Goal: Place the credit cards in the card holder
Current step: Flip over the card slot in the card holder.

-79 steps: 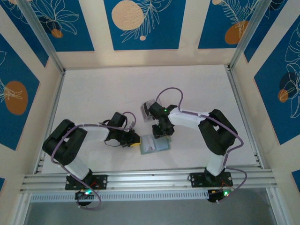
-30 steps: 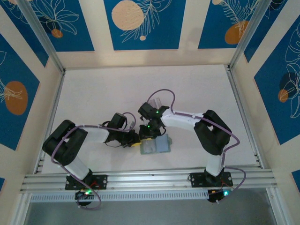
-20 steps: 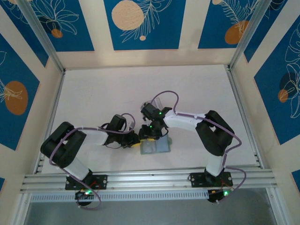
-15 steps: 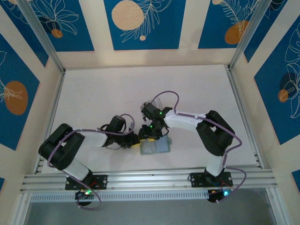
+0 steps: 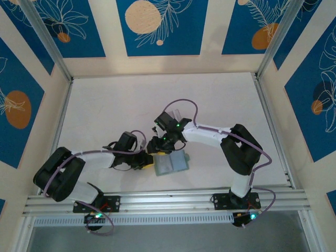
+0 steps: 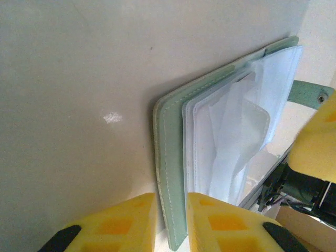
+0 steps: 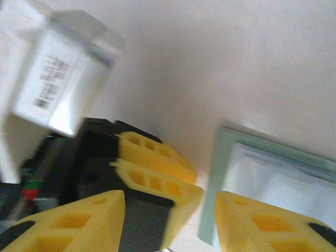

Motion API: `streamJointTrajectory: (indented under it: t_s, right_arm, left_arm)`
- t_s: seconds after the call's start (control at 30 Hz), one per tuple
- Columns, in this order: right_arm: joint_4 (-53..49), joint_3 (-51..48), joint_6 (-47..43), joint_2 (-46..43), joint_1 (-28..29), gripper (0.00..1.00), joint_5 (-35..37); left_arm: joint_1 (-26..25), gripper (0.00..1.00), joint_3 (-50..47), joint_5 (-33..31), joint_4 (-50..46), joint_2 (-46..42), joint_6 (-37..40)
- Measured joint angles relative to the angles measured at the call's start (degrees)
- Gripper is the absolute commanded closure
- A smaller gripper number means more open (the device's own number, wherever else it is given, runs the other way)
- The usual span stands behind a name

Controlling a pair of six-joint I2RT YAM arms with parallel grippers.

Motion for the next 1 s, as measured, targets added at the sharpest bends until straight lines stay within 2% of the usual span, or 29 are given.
streamJointTrajectory:
  t_s: [0.4, 0.47, 0.6, 0.67, 0.83, 1.0]
  right_arm:
    - [-1.22, 0.48, -1.33, -2.1, -0.37, 0.48, -0.17]
    - [-2.05, 0.11, -1.84, -4.37, -0.87, 0.54, 0.35]
    - [-3.56, -2.93, -2.73, -9.86, -3.17, 0.84, 2.16]
    - [-4.66, -4.35, -3.3, -10.86, -4.02, 0.92, 3.06]
    - [-6.32, -6.64, -3.87, -9.03, -2.82, 0.95, 4.02]
    - [-5.46, -6.75, -3.8, -3.34, 0.42, 0.95, 4.2]
  left_arm:
    - [5.42, 0.77, 0.04, 0.04, -8.2, -6.34, 4.57]
    - [5.99, 0.75, 0.42, 0.02, -10.47, -7.98, 5.88]
    - [6.05, 0.74, 2.34, 0.02, -14.64, -9.7, 8.13]
    - [6.05, 0.74, 3.1, 0.2, -15.39, -9.86, 8.74]
    - [6.1, 0.73, 3.61, 1.07, -15.47, -9.49, 9.07]
    - [6.1, 0.73, 4.48, 1.31, -15.52, -8.63, 9.07]
